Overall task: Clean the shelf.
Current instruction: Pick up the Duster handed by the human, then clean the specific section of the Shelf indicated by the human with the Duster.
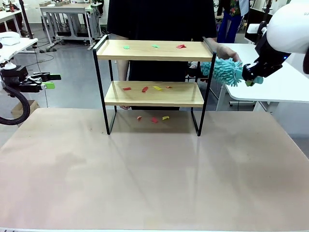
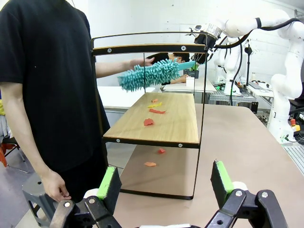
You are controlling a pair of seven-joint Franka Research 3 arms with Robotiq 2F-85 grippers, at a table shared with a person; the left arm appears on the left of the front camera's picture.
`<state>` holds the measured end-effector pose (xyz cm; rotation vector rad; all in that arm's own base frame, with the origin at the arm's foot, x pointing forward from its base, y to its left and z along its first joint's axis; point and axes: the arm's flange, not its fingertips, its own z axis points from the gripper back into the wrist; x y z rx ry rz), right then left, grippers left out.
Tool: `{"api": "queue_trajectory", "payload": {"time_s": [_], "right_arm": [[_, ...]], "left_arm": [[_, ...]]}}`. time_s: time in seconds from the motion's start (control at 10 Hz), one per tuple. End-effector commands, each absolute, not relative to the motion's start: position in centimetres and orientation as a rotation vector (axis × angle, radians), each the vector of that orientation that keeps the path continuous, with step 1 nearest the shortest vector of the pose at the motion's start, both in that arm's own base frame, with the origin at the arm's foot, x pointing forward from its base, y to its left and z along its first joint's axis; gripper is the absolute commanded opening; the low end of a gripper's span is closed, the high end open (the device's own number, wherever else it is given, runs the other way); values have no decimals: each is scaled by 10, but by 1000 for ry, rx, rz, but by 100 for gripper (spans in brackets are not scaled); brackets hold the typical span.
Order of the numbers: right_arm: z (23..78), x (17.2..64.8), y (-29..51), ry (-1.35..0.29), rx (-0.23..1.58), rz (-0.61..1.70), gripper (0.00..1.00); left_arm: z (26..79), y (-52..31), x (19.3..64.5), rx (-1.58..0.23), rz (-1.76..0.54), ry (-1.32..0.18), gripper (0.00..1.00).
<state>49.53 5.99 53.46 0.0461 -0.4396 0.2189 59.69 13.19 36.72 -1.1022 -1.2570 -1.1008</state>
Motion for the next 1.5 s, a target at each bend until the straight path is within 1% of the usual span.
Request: {"api": "queue_trajectory", "payload": {"time_s": [0.0, 1.1, 1.2, 1.4], "right_arm": [[536, 495, 60, -445, 44, 226, 0], [536, 495, 60, -445, 44, 226, 0], [534, 495, 60, -438, 46, 219, 12], [554, 490, 31, -416, -6, 280, 12]], "left_arm": [[369, 131, 595, -1097, -1111, -1262, 100], [369, 131, 595, -1097, -1111, -1262, 100], [369, 131, 595, -1097, -1111, -1262, 100], [369, 131, 595, -1097, -1111, -1262, 100]]}}
